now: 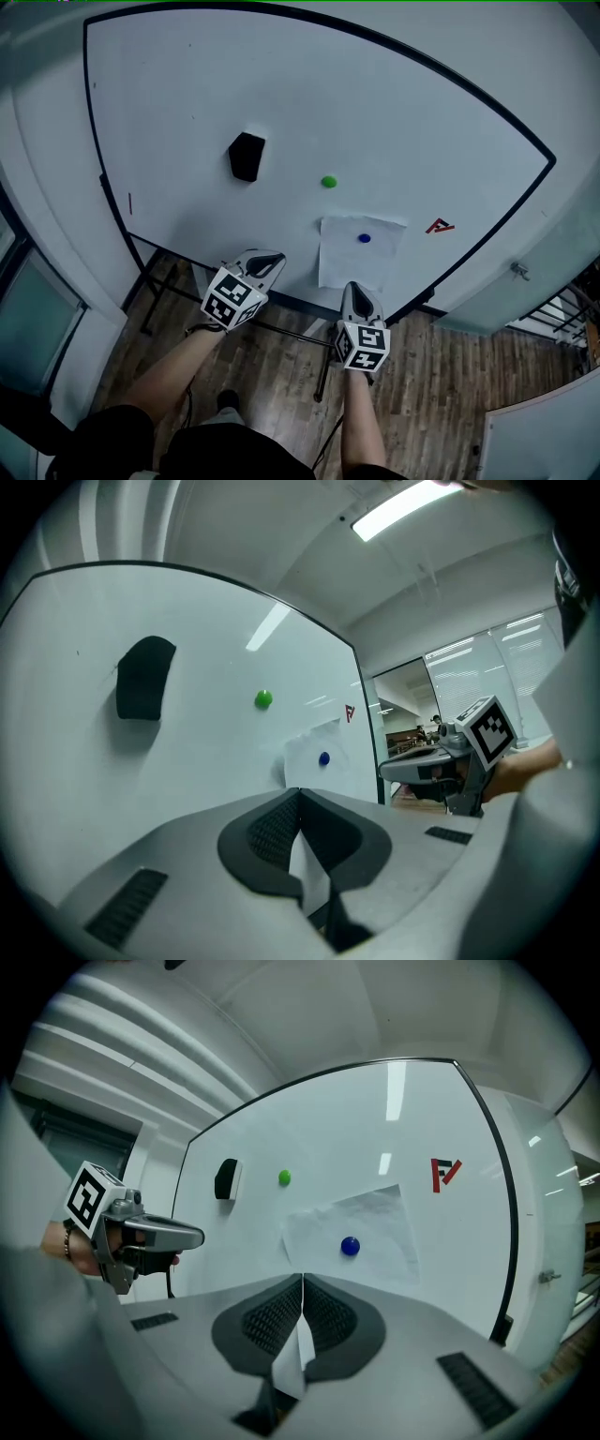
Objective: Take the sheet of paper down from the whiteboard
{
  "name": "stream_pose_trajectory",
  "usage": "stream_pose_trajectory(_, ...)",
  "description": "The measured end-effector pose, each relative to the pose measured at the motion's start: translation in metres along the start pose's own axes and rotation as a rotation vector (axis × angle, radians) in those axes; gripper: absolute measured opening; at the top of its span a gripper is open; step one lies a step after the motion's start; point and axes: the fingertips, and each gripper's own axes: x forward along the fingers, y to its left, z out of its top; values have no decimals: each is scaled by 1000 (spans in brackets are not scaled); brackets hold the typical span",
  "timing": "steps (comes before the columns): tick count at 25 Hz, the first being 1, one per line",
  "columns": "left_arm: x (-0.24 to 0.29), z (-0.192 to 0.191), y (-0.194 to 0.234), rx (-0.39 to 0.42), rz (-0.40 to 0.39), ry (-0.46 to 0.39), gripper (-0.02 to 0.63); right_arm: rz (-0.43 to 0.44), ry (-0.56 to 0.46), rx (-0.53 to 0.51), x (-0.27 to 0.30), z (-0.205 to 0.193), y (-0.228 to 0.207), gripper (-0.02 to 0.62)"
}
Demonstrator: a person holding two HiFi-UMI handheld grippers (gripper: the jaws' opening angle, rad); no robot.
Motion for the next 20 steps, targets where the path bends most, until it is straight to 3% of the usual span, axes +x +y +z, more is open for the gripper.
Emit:
stream_pose_trajectory(6, 25, 1, 19, 10, -51, -11, 20, -35, 14, 28, 27, -2, -8, 25)
stream_pose_trajectory(15, 60, -2, 18, -72, -88, -8, 20, -78, 14, 97, 41, 0, -25, 25)
stream_pose_trajectory(20, 81, -1, 15, -53, -110, -5, 20, -91, 9, 99, 45, 1, -37, 25)
